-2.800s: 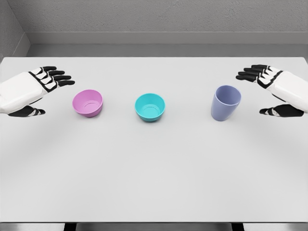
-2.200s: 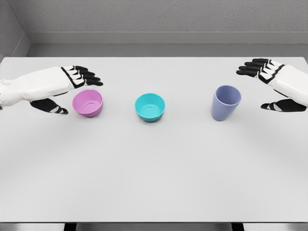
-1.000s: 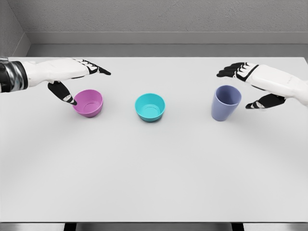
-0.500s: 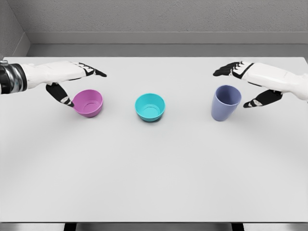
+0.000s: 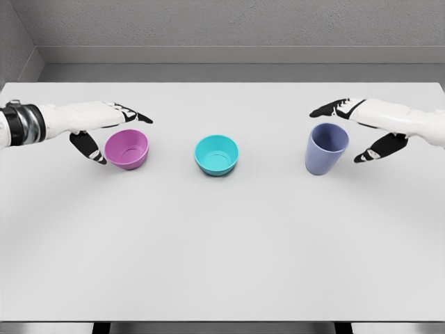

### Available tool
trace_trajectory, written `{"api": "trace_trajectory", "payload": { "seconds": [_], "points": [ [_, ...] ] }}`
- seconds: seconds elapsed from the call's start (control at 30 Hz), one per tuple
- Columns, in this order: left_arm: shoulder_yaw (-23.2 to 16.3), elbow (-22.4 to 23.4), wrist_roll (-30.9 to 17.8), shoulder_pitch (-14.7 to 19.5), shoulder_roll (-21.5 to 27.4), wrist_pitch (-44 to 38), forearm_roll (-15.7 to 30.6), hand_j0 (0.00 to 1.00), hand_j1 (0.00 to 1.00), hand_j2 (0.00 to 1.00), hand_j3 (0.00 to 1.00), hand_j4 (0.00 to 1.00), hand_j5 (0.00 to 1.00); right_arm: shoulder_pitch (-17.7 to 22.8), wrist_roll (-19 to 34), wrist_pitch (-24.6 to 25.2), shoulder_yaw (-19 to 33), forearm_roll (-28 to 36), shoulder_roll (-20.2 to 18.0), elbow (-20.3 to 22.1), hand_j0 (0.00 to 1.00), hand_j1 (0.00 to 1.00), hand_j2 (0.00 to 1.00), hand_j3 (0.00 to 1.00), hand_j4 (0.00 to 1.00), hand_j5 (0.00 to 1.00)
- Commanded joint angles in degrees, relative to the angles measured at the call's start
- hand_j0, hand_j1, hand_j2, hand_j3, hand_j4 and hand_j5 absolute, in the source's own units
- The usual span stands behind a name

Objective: Stacking bowl and cup with both arms

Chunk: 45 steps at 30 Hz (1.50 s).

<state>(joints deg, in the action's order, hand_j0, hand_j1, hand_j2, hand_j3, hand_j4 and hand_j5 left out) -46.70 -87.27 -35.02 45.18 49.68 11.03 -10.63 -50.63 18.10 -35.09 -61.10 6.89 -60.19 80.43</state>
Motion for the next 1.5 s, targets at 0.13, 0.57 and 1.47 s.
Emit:
{"api": "trace_trajectory", "payload": {
  "seconds": [0.13,0.57,1.47],
  "points": [
    [-0.06,1.93,0.02,-0.35,-2.05,-0.05,-0.8,1.0,1.0,1.0,1.0,1.0,1.0,-0.53,3.79,0.09,-0.16,2.16,0.43,-0.54,1.0,1.0,1.0,1.0,1.0,1.0],
    [-1.2,4.83,0.02,-0.27,-4.24,-0.05,-2.11,1.0,1.0,1.0,1.0,1.0,1.0,-1.67,5.99,0.99,-0.08,2.25,2.71,-1.16,1.0,1.0,1.0,1.0,1.0,1.0],
    [-1.47,9.49,0.02,-0.18,-6.79,-0.05,-3.43,1.0,1.0,1.0,1.0,1.0,1.0,-2.2,9.68,1.43,-0.25,2.51,6.84,-6.69,1.0,1.0,1.0,1.0,1.0,1.0]
  ]
}}
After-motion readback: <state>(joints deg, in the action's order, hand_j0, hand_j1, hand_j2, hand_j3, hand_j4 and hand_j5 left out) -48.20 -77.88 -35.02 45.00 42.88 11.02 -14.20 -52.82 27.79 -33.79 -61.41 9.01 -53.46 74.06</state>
